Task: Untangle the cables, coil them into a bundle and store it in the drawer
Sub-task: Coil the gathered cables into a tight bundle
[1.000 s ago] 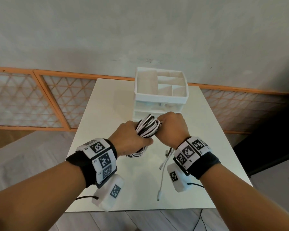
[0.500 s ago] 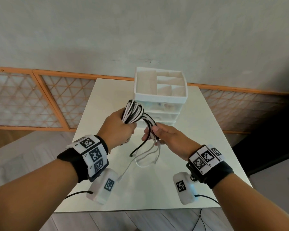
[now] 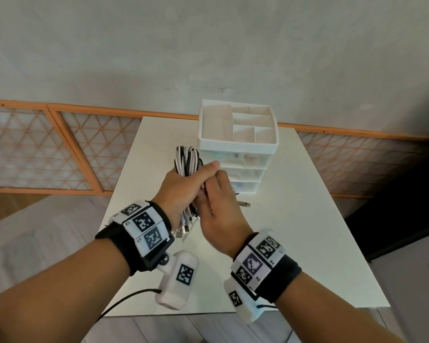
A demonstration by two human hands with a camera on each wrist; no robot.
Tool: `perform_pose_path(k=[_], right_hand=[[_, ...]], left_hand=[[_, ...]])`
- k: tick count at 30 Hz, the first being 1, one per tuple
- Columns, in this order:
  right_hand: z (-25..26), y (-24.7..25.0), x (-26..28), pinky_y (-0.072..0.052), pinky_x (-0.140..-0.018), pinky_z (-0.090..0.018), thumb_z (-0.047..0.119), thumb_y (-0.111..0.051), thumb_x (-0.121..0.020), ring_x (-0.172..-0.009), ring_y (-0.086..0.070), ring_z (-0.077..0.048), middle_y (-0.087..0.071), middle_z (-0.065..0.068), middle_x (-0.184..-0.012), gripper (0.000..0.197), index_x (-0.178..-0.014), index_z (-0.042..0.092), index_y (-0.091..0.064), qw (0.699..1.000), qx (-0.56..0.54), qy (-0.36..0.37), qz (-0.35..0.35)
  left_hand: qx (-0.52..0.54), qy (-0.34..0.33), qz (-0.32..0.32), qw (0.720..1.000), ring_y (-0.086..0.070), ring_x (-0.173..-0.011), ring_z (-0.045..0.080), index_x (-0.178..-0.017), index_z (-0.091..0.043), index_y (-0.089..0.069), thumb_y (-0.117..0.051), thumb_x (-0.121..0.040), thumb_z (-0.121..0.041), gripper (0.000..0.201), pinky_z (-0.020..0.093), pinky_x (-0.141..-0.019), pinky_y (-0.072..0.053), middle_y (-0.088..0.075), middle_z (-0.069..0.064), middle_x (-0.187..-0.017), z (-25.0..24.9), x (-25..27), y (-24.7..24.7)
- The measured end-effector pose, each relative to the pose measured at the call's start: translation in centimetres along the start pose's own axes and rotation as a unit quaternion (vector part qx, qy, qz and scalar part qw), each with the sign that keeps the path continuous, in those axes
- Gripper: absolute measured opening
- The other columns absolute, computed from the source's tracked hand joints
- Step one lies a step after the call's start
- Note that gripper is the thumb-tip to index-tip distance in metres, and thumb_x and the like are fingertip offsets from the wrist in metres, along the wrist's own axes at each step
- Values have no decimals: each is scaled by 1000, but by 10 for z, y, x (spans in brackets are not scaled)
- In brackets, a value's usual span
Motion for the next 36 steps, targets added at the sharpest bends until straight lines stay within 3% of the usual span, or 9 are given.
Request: perform_pose_path(k=[5,12,17,22,26,29,31,33,36], right_hand=[[-10,1,10,-42,-105,-48,49,-25,-102,-128,-46,-22,-27,-1,-155,55,-145,21,-42,997,52,-34,48],[-14,-4,6,-56,-78,-51,50,-27,-102,-97,-62,-23,-44,-1,-137,51,-138,21,-47,999,-23,-45,20],[-18,-9,12,-57,-85,-44,52,-38,-101,-96,-62,-10,-56,7,-128,53,-151,38,-27,990,-67,-68,107],[-21,0,15,-55,-76,-25,34,-46,-104,-71,-66,-3,-70,26,-99,60,-153,43,-13,987,-94,-63,117],[-22,-4,16,-56,-84,-30,35,-45,-104,-82,-70,-14,-74,-4,-96,67,-155,43,-2,989,-62,-59,119],[-32,-1,19,-53,-72,-20,40,-60,-96,-68,-64,-6,-71,3,-84,72,-154,45,-19,978,-76,-127,149],[-44,6,20,-44,-66,-15,36,-67,-93,-61,-55,1,-62,17,-71,41,-133,34,-58,978,-51,-141,145],[-58,14,22,-37,-58,-16,31,-68,-94,-51,-45,-3,-53,12,-56,11,-83,27,-70,976,-36,-166,133],[-69,14,22,-39,-56,-20,24,-70,-91,-49,-47,-6,-65,-1,-61,15,-82,16,-79,965,9,-189,183]], left_hand=[[58,4,-31,998,-71,-66,25,-89,-8,-70,-76,-82,-29,23,33,-59,-56,-74,12,-77,2,-1,11],[66,25,39,997,-71,-67,22,-88,-10,-74,-81,-77,-30,24,27,-56,-54,-74,8,-76,1,4,4],[47,-25,-5,999,-65,-52,23,-80,-9,-67,-78,-82,-21,16,28,-43,-49,-67,9,-63,-4,4,12],[75,-29,-7,997,-69,-71,31,-77,-11,-72,-74,-82,-14,6,41,-63,-55,-70,13,-75,-3,-1,21],[55,-47,26,997,-64,-63,32,-83,-12,-66,-71,-81,-1,13,43,-55,-54,-63,16,-74,-6,3,16],[39,-86,14,995,-63,-74,32,-83,-8,-64,-70,-73,3,16,47,-68,-54,-61,20,-75,-14,2,22],[71,-84,12,994,-65,-76,32,-79,-11,-65,-68,-72,2,15,47,-73,-54,-62,18,-71,-17,-1,27],[87,-84,46,992,-66,-75,32,-80,-11,-63,-66,-72,-1,14,45,-75,-54,-62,15,-69,-19,0,25],[47,-73,142,986,-66,-71,30,-88,-7,-62,-67,-74,-1,16,39,-75,-54,-62,17,-71,-17,9,12]])
Point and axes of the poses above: each hand's wrist, its own x-axis away from the middle knuckle, its own y-axis out of the back of the hand, z = x × y, the point moved 6 cm from there along -x, towards the middle knuckle
